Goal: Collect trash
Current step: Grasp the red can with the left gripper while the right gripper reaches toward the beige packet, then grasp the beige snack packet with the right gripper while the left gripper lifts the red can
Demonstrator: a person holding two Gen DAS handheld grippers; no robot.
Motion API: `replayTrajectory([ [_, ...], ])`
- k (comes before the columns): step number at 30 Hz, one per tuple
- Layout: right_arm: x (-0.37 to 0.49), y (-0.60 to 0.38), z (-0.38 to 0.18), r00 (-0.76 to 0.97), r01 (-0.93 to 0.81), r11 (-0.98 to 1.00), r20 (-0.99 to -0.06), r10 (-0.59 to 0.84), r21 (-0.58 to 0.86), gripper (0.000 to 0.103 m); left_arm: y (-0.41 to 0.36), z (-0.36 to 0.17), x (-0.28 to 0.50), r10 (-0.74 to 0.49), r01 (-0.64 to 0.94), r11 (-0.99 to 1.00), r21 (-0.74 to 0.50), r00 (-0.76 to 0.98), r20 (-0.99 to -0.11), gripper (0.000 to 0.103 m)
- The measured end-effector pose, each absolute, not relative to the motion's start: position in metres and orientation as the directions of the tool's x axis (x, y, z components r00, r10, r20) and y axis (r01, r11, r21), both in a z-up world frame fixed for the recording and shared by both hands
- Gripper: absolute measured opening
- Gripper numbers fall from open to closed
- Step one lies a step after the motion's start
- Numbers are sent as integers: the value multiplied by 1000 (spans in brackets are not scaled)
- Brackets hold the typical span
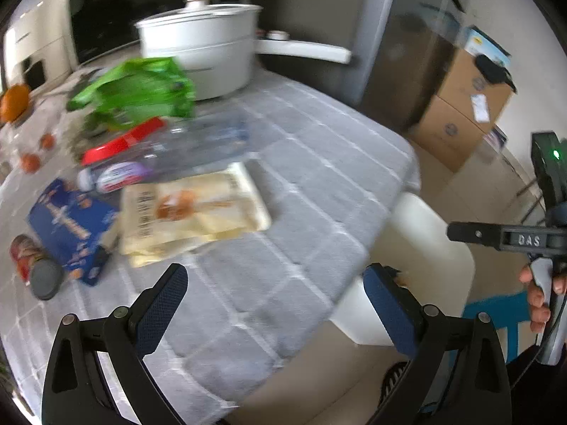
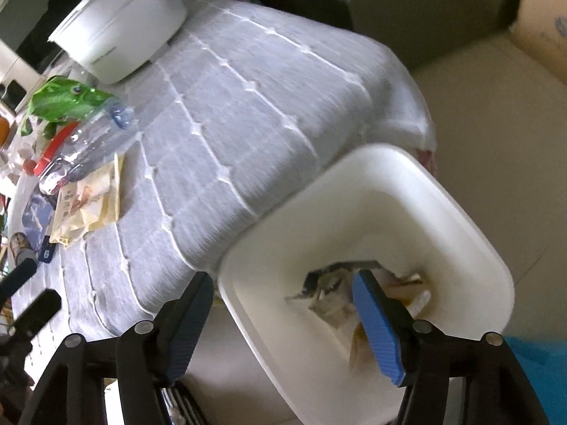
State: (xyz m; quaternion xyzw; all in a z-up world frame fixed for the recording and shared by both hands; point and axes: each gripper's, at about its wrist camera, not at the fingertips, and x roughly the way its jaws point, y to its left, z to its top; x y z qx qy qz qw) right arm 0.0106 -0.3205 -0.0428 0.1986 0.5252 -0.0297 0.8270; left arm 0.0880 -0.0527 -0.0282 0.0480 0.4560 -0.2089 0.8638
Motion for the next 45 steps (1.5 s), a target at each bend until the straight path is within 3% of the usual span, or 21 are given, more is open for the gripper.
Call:
replayTrajectory([
  [6,30,-290,-44,454,187,940,-874,175,286,73,13,-27,106,-209,264,962,-72,538,-817,101],
  [13,57,-256,-49,447,120,952,-872,201,281,74,119,-38,149,0,-82,995,-49,514,-858,101],
  [17,75,-238,-50,447,95,951,-866,225,296,74,164,-55,170,-10,-256,956,-145,464,-886,100],
  [23,100,-213,-60,433,69,942,-861,268,328,74,183,-77,191,-49,-330,922,-202,419,-907,94],
  [30,131,-183,-70,433,46,926,-843,319,374,74,186,-91,200,-134,-346,889,-300,430,-893,78],
  [33,143,-174,-77,442,38,918,-830,339,395,74,190,-90,202,-144,-344,883,-319,448,-882,66],
  [36,155,-171,-81,469,33,902,-804,367,431,64,195,-91,200,-179,-321,881,-348,455,-872,64],
  [38,162,-167,-84,481,23,893,-788,385,450,51,196,-92,200,-189,-301,888,-349,454,-871,64],
  [42,174,-159,-90,510,12,892,-770,384,453,42,196,-92,196,-214,-271,893,-359,445,-870,64],
  [44,178,-155,-94,511,6,888,-765,392,460,25,197,-91,194,-228,-265,891,-368,441,-868,63],
  [45,180,-153,-97,509,7,890,-767,390,457,22,198,-91,192,-233,-263,890,-373,442,-866,63],
])
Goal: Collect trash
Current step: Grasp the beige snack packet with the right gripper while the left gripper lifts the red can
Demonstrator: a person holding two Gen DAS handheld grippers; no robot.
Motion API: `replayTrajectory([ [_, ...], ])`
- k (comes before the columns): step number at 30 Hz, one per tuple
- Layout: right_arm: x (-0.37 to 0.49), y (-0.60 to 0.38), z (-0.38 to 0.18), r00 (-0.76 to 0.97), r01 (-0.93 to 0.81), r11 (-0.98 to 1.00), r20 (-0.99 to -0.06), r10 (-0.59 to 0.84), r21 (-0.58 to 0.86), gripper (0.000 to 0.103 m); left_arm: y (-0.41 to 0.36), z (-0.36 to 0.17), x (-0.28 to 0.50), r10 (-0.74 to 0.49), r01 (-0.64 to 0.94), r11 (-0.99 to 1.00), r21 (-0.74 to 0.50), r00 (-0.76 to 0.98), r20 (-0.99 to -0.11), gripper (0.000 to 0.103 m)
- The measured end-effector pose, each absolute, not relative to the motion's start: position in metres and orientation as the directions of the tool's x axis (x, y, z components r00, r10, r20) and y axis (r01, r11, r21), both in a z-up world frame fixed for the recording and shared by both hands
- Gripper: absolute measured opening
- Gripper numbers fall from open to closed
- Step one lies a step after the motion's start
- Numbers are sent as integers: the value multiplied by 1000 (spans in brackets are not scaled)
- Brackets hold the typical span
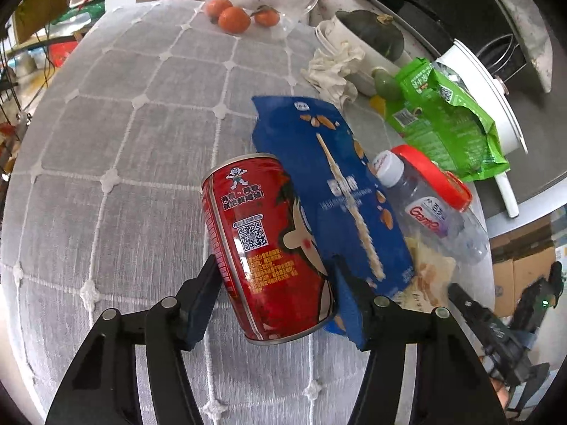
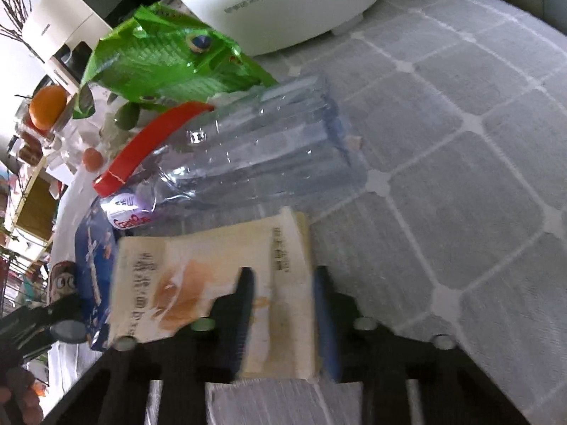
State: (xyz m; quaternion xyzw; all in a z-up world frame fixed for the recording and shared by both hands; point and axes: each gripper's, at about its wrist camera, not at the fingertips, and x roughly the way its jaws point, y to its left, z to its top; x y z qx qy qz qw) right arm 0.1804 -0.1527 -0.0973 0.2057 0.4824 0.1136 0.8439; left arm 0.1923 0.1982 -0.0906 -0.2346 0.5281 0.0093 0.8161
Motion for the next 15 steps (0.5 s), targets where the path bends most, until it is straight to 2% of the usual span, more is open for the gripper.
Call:
replayTrajectory([
  [2,183,-147,-102,501,0,899,-778,379,438,7,200,-87,189,-246,-258,884,-389,451,-858,63],
  [4,182,-145,-100,508,-13,909,-780,365,417,3,201,-82,185,-258,-247,882,-402,462,-848,63],
  [9,174,-154,-87,522,-14,878,-746,414,478,0,201,-69,175,-257,-220,888,-403,490,-833,63],
  [15,155,-164,-55,568,-52,876,-707,421,480,0,193,-57,160,-293,-193,876,-443,516,-805,63],
])
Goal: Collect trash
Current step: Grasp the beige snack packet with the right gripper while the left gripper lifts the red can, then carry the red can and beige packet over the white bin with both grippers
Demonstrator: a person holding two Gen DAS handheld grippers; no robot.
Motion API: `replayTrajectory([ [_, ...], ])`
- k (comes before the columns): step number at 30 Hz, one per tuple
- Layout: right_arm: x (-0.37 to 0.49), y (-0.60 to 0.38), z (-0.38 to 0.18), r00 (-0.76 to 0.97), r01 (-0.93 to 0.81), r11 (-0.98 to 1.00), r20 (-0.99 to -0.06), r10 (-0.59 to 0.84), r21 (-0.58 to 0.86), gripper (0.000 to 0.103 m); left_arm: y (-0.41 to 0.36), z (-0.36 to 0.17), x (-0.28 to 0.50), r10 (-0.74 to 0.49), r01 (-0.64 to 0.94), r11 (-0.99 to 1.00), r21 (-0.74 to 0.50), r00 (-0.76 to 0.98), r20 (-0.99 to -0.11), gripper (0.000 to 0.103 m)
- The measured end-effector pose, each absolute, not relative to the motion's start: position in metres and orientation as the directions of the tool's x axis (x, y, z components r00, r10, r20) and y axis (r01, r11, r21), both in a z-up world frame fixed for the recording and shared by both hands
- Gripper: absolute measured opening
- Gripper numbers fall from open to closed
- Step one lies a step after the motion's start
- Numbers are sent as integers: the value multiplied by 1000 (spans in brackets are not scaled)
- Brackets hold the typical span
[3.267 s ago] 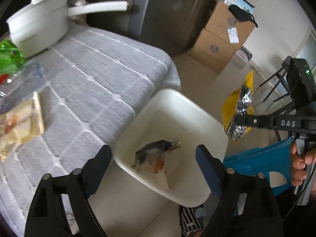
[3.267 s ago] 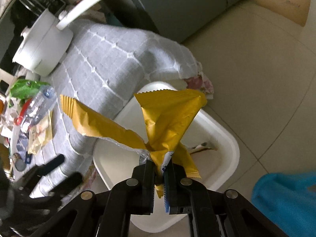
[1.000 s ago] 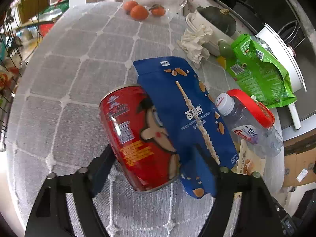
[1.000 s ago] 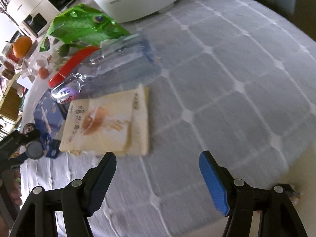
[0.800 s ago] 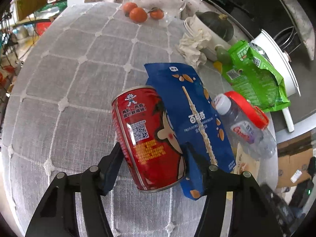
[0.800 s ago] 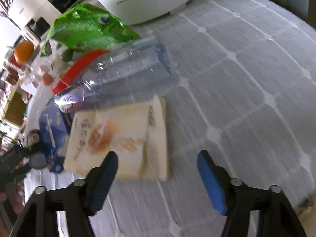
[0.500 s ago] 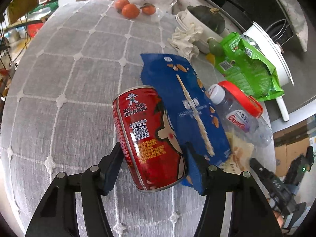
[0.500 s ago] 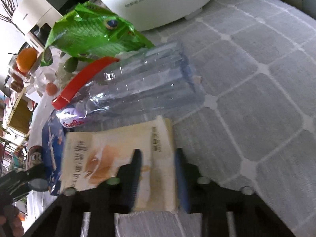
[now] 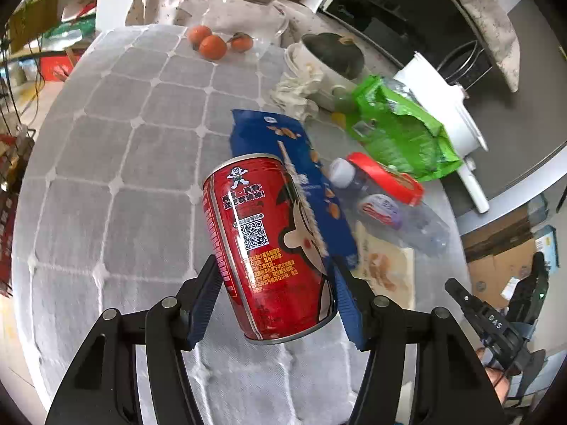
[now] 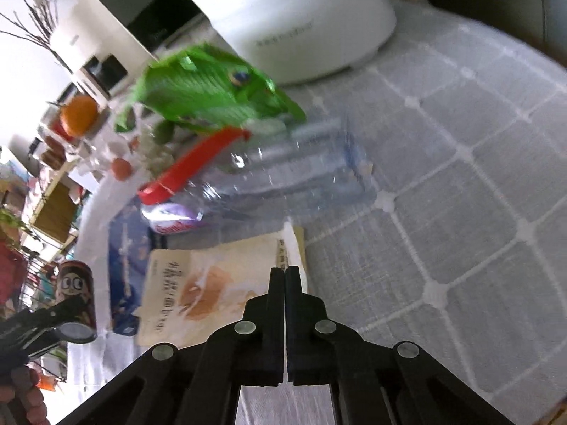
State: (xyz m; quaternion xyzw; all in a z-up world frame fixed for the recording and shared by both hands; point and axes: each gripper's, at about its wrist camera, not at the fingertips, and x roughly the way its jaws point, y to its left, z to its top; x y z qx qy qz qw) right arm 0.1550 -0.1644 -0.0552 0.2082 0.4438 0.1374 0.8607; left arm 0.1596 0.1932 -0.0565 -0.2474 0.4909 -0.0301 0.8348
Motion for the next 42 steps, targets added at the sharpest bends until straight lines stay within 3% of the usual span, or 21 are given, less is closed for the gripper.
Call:
replayTrajectory([
  [3,152,-170,-54,576,-51,872,-699,424,487,8,183,-52,154,-315,-170,873,-457,518,-795,63],
  [4,154,-172,-57,569,-42,870,-704,424,491,15,179,-50,153,-315,-163,876,-454,521,-794,63],
  [5,156,-172,-62,561,-37,868,-708,429,496,35,176,-48,151,-314,-155,879,-451,523,-792,63],
  [7,159,-170,-72,556,-30,868,-714,426,495,57,172,-47,151,-312,-143,885,-443,523,-793,63],
  [8,160,-169,-74,555,-33,871,-716,424,490,57,170,-46,151,-302,-138,893,-429,522,-797,63],
  [18,185,-120,-95,572,-116,956,-769,285,269,57,169,-47,155,-219,-100,944,-315,525,-823,63],
  [21,182,-96,-99,597,-164,981,-781,185,106,45,170,-48,156,-225,-104,941,-323,523,-822,63],
  [23,175,-78,-101,622,-220,975,-774,117,-29,22,168,-47,156,-229,-99,940,-326,525,-820,63],
  [24,174,-73,-101,621,-236,971,-775,112,-48,19,166,-45,156,-230,-93,941,-325,528,-817,63],
  [25,174,-72,-101,605,-249,968,-785,135,-25,2,165,-44,155,-230,-88,942,-323,531,-816,63],
  [29,177,-100,-98,527,-190,958,-801,285,215,1,156,-36,149,-239,-58,946,-320,542,-805,63],
  [33,160,-125,-71,554,-164,928,-747,367,335,1,145,-29,142,-261,-25,944,-329,551,-793,63],
  [42,98,-167,2,676,-169,939,-659,331,299,1,94,-10,122,-337,93,934,-346,556,-759,63],
])
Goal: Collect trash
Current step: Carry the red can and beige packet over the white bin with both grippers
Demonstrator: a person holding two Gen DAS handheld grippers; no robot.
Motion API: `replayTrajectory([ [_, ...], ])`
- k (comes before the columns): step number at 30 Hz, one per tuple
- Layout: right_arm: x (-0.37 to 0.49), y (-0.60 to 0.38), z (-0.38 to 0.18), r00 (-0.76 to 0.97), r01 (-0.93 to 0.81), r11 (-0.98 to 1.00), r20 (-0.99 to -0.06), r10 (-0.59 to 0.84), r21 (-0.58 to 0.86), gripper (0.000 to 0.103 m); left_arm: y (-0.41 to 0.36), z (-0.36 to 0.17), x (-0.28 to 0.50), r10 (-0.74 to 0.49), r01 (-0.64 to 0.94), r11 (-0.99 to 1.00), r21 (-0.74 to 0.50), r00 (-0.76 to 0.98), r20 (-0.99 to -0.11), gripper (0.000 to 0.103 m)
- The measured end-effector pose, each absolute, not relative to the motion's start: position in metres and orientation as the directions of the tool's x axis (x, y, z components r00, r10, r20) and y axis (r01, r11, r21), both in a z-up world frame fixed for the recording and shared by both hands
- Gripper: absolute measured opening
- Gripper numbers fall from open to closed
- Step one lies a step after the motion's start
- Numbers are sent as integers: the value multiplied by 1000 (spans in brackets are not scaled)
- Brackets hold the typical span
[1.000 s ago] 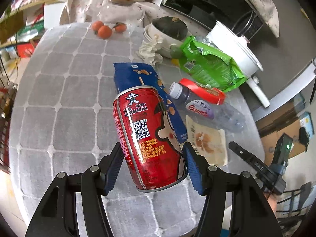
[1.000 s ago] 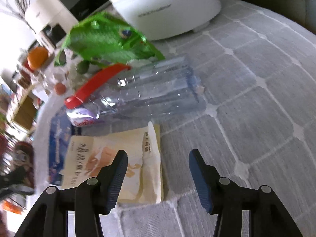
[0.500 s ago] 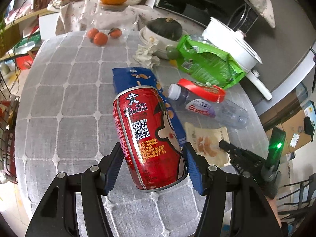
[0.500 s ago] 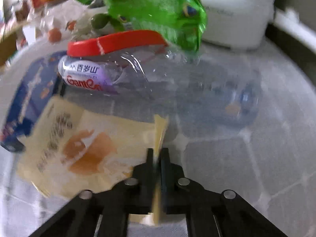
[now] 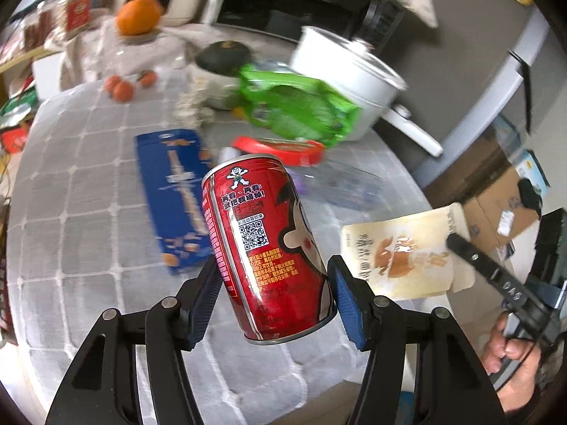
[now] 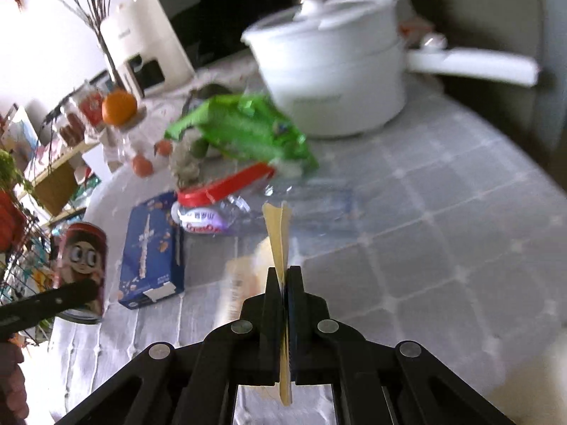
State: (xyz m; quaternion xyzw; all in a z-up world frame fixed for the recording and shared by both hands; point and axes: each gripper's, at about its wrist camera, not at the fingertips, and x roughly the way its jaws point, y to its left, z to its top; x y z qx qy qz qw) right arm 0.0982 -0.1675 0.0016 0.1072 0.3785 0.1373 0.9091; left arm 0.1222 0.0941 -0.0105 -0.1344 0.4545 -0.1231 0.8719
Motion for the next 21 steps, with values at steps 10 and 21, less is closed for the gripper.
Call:
replayTrajectory([
  [10,27,-237,45,750,-68,972,-630,200,226,1,11,-3,101,-447,253,895,-368,502,-741,63],
  [21,-36,-331,24,677,162,964,-734,47,211,1,-102,-10,76,-494,446,842,-304,411,-766,63],
])
